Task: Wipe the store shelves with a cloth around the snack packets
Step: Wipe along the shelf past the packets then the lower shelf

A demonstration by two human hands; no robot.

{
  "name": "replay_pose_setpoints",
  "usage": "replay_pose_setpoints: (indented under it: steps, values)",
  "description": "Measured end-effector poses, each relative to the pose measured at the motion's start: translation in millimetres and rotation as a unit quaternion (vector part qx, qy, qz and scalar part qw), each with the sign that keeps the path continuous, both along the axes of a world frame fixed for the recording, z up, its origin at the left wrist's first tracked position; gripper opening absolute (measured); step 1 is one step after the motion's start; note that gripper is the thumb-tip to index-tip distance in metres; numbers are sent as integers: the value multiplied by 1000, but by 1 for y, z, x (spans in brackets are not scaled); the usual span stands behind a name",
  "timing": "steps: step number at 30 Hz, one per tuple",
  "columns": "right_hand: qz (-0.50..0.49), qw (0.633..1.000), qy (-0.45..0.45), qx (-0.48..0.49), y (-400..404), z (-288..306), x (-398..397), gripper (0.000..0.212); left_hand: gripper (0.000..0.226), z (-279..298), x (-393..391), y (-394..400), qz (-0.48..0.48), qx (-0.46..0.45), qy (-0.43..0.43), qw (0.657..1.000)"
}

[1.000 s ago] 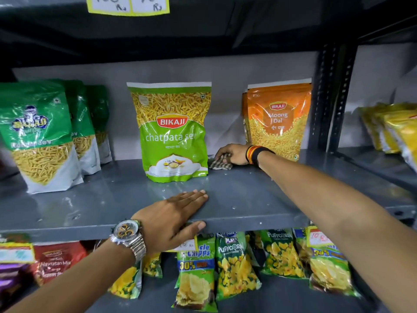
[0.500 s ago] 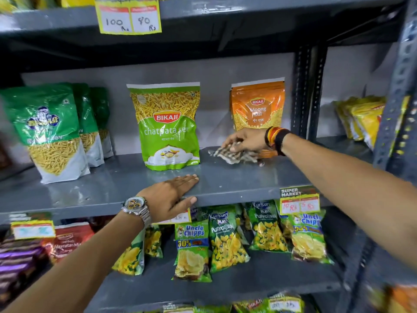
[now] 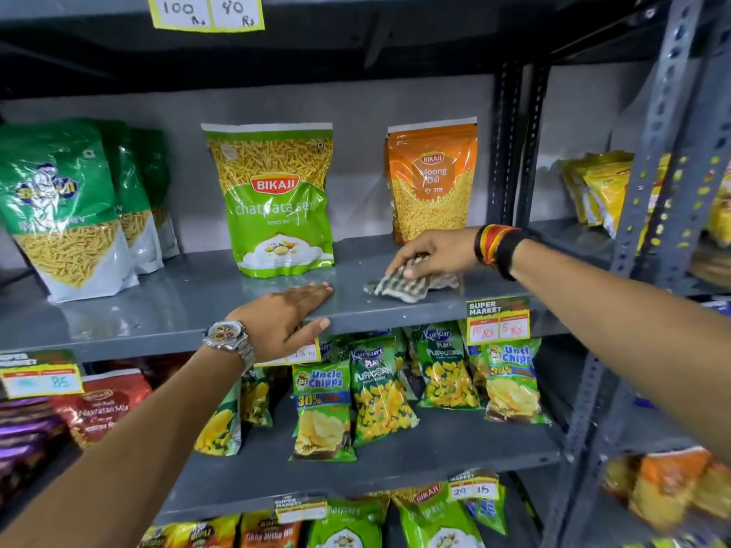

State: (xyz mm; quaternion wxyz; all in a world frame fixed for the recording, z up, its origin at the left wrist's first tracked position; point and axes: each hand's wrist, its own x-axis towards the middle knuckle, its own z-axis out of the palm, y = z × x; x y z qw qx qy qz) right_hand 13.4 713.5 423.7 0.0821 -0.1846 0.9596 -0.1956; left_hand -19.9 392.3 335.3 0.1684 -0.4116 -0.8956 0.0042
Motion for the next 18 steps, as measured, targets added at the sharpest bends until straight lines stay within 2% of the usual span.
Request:
replay_pose_setpoints:
  steps: [3,6,9,13,14,18]
  values:
    - [-97,991,96,-12,14,-14,-9,28,69,-4,4,1,-4,3,-5,1000]
    - [-167,976,141,-14,17,-38,-20,30,74,-2,4,2,-11,5,-7,1000]
    - [-130,979,156,17,4,-43,2,29,73,2,3,2,-14,1,-5,1000]
    - [-74,996,14,-57,1,-22,62,28,78,1,3,-1,-27,-4,-10,1000]
    - [-79,994,10,-70,8,-16,68,27,81,0,2,-3,-28,-6,-14,999]
    - [-156,976,133,-71,41,2,45,25,89,2,-1,10,-15,-18,-2,1000]
